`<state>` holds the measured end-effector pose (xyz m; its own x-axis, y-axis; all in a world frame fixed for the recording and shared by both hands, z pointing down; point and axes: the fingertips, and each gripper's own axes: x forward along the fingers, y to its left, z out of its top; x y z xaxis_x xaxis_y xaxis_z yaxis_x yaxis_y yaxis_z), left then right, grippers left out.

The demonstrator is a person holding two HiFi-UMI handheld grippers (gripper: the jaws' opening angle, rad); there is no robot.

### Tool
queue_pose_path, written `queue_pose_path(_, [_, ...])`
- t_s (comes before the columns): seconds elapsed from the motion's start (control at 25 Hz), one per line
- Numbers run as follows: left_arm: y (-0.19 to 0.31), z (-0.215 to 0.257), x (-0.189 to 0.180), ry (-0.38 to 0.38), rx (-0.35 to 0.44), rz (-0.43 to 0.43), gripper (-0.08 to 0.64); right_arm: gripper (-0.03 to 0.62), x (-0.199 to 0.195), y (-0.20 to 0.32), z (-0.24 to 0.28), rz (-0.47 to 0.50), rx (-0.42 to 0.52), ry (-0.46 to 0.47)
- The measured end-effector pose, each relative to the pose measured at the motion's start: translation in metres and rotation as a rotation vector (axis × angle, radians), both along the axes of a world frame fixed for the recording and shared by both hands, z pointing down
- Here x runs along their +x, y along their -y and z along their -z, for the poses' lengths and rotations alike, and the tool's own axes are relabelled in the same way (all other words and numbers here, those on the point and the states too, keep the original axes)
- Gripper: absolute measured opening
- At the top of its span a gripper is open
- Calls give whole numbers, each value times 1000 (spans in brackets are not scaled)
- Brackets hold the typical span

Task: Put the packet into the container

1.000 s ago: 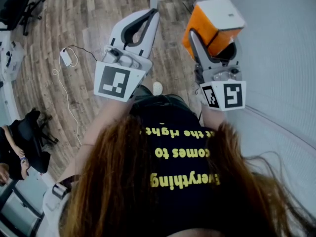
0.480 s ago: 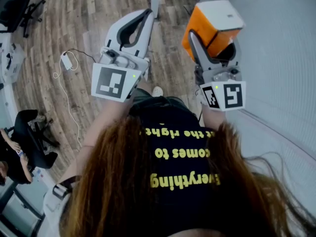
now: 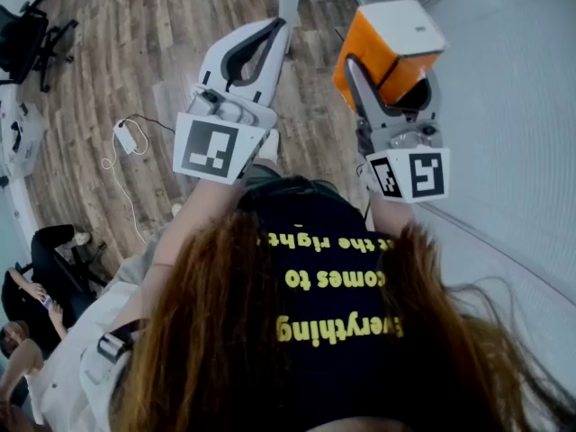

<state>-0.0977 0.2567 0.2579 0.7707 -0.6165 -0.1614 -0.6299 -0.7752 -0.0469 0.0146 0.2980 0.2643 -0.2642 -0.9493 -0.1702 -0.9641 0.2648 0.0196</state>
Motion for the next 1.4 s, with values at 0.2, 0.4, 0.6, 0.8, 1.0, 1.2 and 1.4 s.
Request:
queue_pose_path(0.2, [44,6,-10,-11,1,-24,2,368,-13,42,6,-22,5,-2])
queue_pose_path(0.4, [83,6,-22,-8,-7,-30,2,368,-24,80,8,-37,9,0])
queue_pose_path(0.6, [103,1,-27,-13,-28,-32,2,368,-31,102,6,-33,-6,0])
queue_pose_path(0.8, [118,-6,-31,-9,-47,-33,2,368,-33,118,2,-36,-18,9])
queue_pose_path(1.0, [134,-5,-33,-9,-60,-26,2,368,-34,134,2,-32,-34,10])
queue_pose_path(1.2, [152,-9,-26,-4,-65,-3,2,368,-23,156,-2,-15,-39,19])
queue_pose_path(1.4, [173,-11,-21,7,-70,26,2,368,-16,179,-1,13,-42,17])
